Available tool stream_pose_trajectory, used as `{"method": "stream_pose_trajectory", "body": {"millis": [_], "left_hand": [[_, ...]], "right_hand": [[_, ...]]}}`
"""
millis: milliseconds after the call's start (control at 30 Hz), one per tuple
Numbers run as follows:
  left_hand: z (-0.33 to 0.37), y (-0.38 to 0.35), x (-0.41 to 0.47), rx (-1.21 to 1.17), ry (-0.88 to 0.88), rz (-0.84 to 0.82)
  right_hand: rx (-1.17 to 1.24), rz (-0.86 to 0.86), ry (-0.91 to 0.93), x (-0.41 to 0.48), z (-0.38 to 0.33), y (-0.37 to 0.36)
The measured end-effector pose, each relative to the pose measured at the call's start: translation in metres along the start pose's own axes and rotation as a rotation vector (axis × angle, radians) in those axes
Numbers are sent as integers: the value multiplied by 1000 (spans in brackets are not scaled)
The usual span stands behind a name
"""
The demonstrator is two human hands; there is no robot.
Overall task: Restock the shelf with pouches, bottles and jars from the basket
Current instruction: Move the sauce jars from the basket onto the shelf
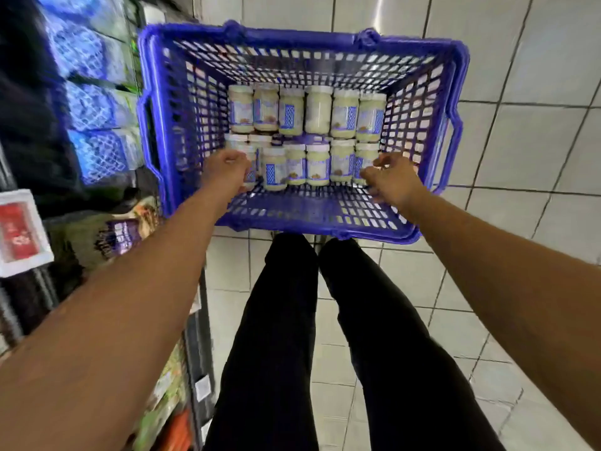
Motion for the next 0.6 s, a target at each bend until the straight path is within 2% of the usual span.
{"method": "stream_pose_trajectory", "body": {"millis": [267,600], "left_hand": [[-25,2,81,263,-85,200],[-40,-18,128,325,-108,159]], "right_hand": [[-252,112,-125,91,44,-26],[-373,341,-199,129,45,-44]]}}
Point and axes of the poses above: each hand's wrist, its own x-axis towards the middle knuckle, its own y-axis out of the back of the hand, z = x × y, the point moved 8 cm from there along x, towards the middle knuckle, and after that the axes turned 15 degrees about -x, right-handed, at the moved point
